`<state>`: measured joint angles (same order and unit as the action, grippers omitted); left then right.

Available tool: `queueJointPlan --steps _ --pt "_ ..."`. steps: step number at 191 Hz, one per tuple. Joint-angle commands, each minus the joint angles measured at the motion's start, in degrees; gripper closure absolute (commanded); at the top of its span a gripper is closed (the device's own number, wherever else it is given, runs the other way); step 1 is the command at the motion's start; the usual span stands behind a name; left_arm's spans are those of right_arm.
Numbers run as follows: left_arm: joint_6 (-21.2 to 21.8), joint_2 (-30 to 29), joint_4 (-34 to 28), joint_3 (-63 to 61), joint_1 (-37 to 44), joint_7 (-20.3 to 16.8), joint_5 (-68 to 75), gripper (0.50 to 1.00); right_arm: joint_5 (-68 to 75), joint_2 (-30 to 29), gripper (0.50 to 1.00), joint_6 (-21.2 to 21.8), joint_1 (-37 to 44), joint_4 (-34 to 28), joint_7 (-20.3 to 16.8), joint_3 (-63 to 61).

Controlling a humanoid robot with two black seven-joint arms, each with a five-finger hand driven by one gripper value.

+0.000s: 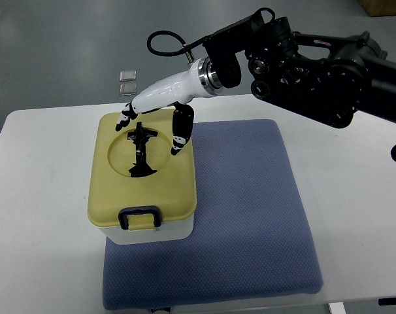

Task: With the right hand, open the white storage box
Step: 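Lower the right hand and close its fingers around the black lid handle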

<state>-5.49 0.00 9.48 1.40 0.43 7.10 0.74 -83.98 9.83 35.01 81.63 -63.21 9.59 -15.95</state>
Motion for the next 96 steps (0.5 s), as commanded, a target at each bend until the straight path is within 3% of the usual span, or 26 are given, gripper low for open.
queueJointPlan --steps 1,96 --pt "0.0 0.0 0.3 -0.1 0.2 0.0 0.1 0.5 0.0 -0.4 0.574 0.0 -0.6 -0.2 0.8 -0.4" --pt "0.0 0.0 0.4 -0.1 0.2 0.0 0.1 0.5 0.8 -4.1 0.579 -6.9 -0.9 0.0 1.2 -0.9"
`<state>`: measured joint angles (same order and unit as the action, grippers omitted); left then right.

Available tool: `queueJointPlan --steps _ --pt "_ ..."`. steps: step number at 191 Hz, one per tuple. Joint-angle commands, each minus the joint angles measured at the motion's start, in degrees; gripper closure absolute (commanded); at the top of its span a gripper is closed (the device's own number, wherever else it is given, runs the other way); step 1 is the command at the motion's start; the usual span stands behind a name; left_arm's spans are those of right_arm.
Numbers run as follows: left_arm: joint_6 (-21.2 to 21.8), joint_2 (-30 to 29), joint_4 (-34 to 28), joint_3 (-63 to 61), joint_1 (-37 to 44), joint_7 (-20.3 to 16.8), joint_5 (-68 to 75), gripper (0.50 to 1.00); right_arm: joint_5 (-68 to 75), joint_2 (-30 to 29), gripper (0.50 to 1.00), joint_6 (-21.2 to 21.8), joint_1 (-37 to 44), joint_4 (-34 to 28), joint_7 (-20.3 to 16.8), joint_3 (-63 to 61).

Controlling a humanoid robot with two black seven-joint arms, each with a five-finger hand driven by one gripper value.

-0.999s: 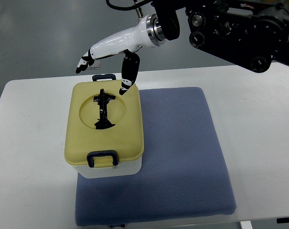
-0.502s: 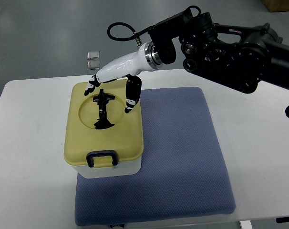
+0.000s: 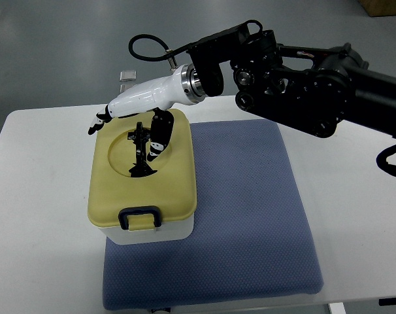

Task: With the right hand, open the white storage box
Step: 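Lower the right hand and close its fingers around the black lid handle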

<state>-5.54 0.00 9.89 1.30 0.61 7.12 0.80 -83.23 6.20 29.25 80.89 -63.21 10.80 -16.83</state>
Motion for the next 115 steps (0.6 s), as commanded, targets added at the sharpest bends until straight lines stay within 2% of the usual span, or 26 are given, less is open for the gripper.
queueJointPlan --steps 1,115 --pt "0.0 0.0 0.0 0.0 0.0 0.0 0.0 0.5 0.1 -0.6 0.581 -1.2 -0.2 0.0 0.0 0.0" --pt "-0.3 0.0 0.1 -0.2 0.0 0.0 0.0 0.5 -0.9 -0.8 0.581 -3.7 -3.5 1.2 -0.1 0.0"
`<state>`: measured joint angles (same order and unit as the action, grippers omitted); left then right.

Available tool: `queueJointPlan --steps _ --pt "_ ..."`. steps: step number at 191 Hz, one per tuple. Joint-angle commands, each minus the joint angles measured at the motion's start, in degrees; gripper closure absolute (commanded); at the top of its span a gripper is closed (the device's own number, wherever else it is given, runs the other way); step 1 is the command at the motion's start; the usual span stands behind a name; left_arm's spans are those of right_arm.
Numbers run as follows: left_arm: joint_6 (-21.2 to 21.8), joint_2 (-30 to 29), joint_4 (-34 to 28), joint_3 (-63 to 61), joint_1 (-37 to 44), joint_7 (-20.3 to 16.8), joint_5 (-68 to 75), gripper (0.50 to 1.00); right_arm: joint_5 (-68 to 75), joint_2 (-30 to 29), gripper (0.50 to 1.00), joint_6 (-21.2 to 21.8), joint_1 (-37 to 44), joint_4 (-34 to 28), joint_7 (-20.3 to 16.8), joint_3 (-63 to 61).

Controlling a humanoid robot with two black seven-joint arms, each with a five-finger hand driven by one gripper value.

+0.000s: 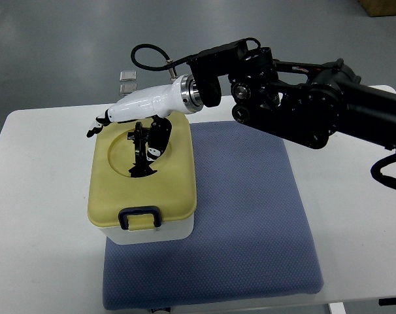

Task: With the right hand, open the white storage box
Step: 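Lower the right hand and close its fingers around the black lid handle, then lift the yellow lid off the white box with the right hand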

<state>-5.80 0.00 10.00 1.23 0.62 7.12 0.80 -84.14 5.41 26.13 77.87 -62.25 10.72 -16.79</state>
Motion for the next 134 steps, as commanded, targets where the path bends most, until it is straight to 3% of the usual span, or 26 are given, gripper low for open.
queueJointPlan --steps 1,27,37,53,68,80,89,134 --pt "-0.1 0.0 0.0 -0.1 0.0 0.0 0.0 0.5 0.0 0.0 0.581 -0.6 -0.4 0.4 0.0 -0.1" --pt "-0.1 0.0 0.0 -0.1 0.0 0.0 0.0 0.5 0.2 -0.3 0.587 -1.4 -1.0 0.9 0.0 -0.1" --pt "-0.1 0.0 0.0 -0.1 0.0 0.0 0.0 0.5 0.3 -0.5 0.611 -2.6 -1.7 1.7 0.0 -0.1" --pt "-0.1 0.0 0.0 -0.1 0.0 0.0 0.0 0.5 0.4 -0.4 0.705 -4.5 -2.1 1.8 0.1 -0.1" --pt "-0.2 0.0 0.1 -0.1 0.0 0.0 0.0 0.5 0.5 -0.3 0.863 -4.9 -2.1 1.8 0.1 -0.1" --pt "-0.1 0.0 0.1 -0.2 0.0 0.0 0.0 0.5 0.4 -0.2 0.899 -4.9 -2.1 1.8 0.0 -0.1" --pt "-0.2 0.0 0.1 -0.1 0.0 0.0 0.0 0.5 0.3 -0.3 0.979 -5.4 -2.2 2.0 0.0 -0.1" --pt "-0.2 0.0 0.1 -0.2 0.0 0.0 0.0 0.5 0.6 0.0 1.0 -6.4 -2.0 1.8 0.0 -0.1"
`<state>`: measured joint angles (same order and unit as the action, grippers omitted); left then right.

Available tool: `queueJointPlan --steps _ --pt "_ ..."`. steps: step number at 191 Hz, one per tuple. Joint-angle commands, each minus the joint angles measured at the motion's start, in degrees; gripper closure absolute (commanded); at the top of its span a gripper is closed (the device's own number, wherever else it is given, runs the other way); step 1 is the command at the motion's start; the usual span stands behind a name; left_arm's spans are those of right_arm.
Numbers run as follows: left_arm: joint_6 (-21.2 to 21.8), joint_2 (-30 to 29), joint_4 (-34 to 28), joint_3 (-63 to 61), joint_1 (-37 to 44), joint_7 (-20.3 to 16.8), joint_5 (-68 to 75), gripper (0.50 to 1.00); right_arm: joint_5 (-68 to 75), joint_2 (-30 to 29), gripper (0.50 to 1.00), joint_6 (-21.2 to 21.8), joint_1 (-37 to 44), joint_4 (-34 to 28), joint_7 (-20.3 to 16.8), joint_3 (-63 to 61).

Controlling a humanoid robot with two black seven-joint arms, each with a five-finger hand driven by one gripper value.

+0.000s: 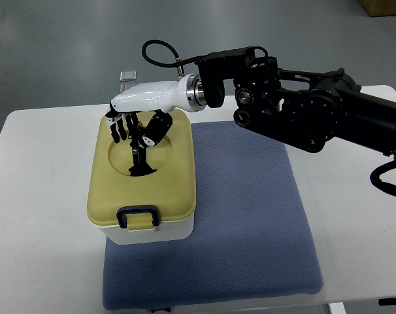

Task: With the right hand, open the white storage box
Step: 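Lift the yellow lid off the white box with the right hand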

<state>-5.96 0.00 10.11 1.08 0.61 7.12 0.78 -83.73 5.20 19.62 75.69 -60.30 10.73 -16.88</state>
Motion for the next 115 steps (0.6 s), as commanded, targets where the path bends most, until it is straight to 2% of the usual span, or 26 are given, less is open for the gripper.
queueJointPlan --steps 1,46,67,102,115 --pt "0.0 0.0 0.0 0.0 0.0 0.0 0.0 0.5 0.3 0.3 1.0 0.2 0.3 -0.2 -0.1 0.0" --pt "0.0 0.0 0.0 -0.1 0.0 0.0 0.1 0.5 1.3 0.2 1.0 1.4 1.8 -1.4 -0.4 -2.8" --pt "-0.1 0.0 0.1 -0.1 0.0 0.0 0.1 0.5 2.6 1.5 1.0 6.0 4.4 -2.7 -0.6 -6.8" --pt "-0.1 0.0 0.3 -0.1 0.0 0.0 0.1 0.5 3.8 8.6 1.0 15.4 6.0 -4.1 -0.6 -15.1" --pt "-0.1 0.0 0.4 -0.2 0.0 0.0 0.1 0.5 3.8 12.2 1.0 15.4 6.0 -4.3 -0.4 -17.0"
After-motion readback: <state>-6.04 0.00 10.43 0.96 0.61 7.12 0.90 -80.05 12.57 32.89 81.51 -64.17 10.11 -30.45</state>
